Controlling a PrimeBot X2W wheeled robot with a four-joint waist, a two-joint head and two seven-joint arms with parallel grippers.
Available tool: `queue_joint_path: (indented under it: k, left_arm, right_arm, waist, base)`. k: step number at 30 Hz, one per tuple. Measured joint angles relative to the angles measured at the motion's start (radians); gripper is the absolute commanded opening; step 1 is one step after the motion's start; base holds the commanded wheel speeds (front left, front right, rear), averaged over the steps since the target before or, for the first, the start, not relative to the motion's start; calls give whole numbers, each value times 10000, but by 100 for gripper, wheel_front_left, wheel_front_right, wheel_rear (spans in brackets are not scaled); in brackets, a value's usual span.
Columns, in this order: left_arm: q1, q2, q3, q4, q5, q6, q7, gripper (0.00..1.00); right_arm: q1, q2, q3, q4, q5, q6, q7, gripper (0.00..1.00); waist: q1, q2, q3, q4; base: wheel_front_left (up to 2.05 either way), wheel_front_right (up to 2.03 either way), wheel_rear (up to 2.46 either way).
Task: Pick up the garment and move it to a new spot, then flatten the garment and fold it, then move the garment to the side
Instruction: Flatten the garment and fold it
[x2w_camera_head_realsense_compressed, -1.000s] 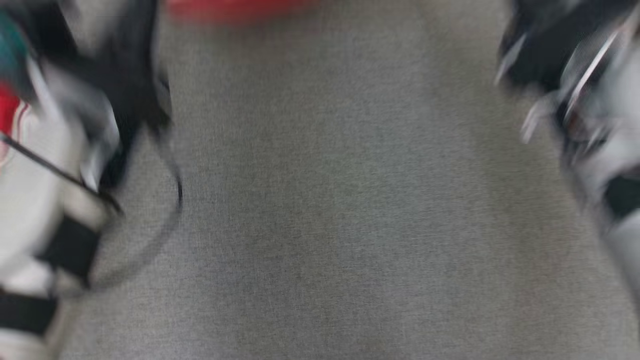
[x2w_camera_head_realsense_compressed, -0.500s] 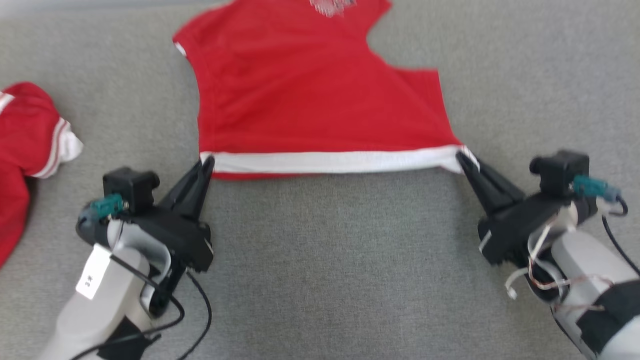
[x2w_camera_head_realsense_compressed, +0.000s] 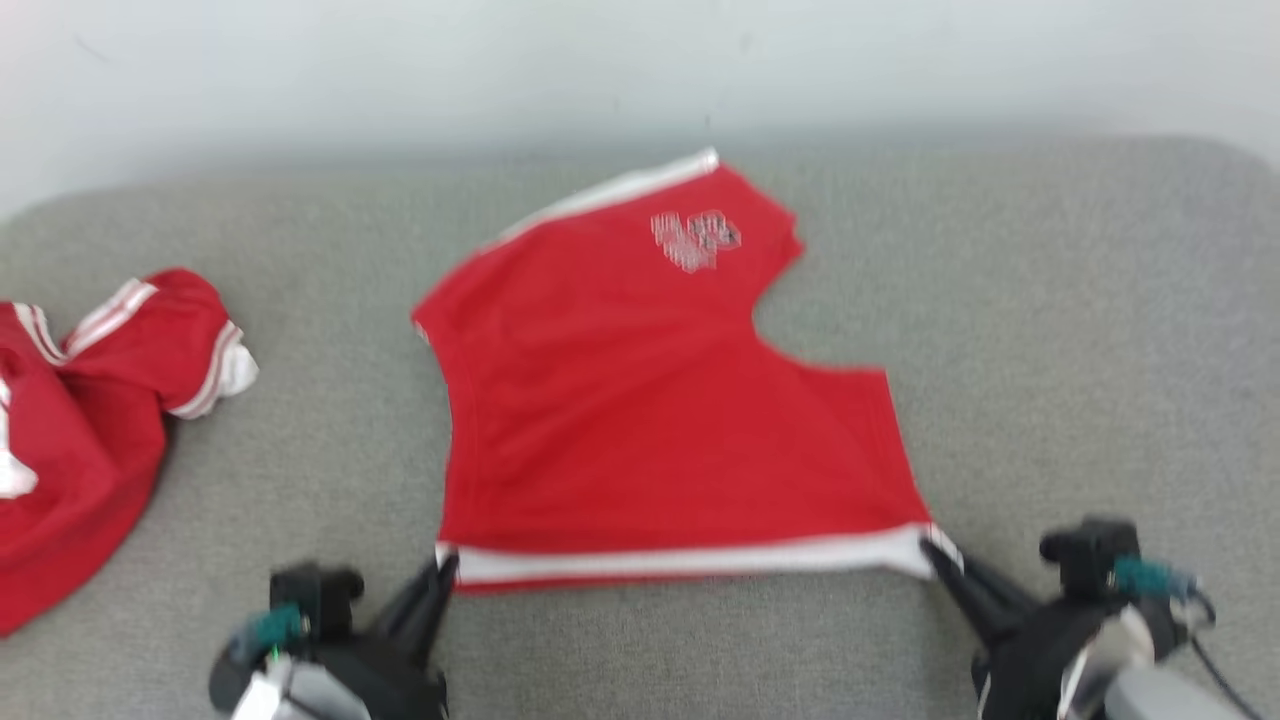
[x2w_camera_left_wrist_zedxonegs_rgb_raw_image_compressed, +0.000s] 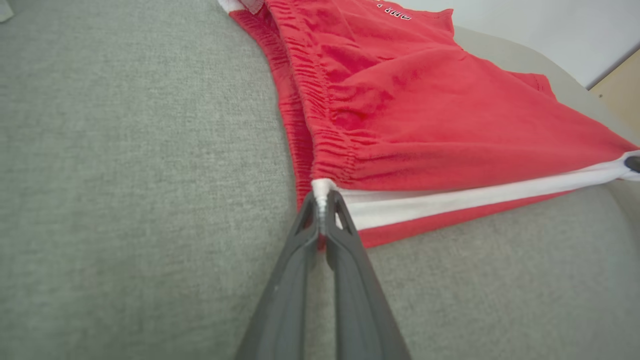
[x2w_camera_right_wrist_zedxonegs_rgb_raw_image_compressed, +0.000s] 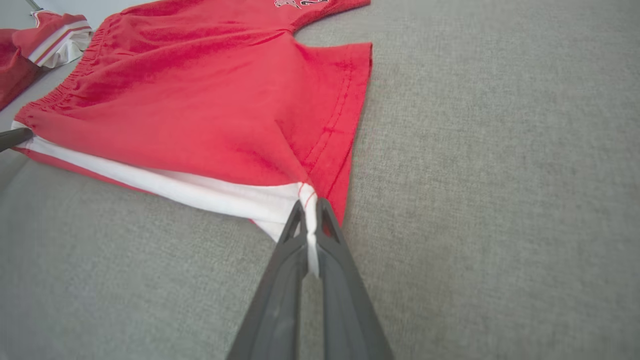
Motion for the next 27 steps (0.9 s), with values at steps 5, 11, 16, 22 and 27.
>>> queue_joint_path:
  k: [5,11,16,22,27]
  left_arm:
    - [879,-13,-161,29,-6,10,-33,0]
    - [1964,174,-182,-81,-102,174,-44,0]
    - [2042,79,-226,-230,-163,186,-40,0]
    - [2131,-4,-244,-276,-268,257,61,0]
    - [2212,8,-255,-242,-290,257,205,0]
  right_arm:
    - [1204,-2,140,15,157,-10,2,0]
    - [2004,-29,359,-213,270,-67,163,0]
    - [2078,-90,353,-217,337,-244,334,0]
    - [2189,-92,430,-215,337,-430,587,0]
    - [2172,-71,516,-207,334,-589,782,0]
  waist:
    - [1,-1,-740,38]
    - [0,-1,-1527,75]
    - [2,-1,-1931,118]
    - [4,-1,-2111,284]
    - [4,0,-2127,339]
  base:
    - [0,0,0]
    - [0,0,0]
    - [0,0,0]
    - [0,0,0]
    - [0,0,0]
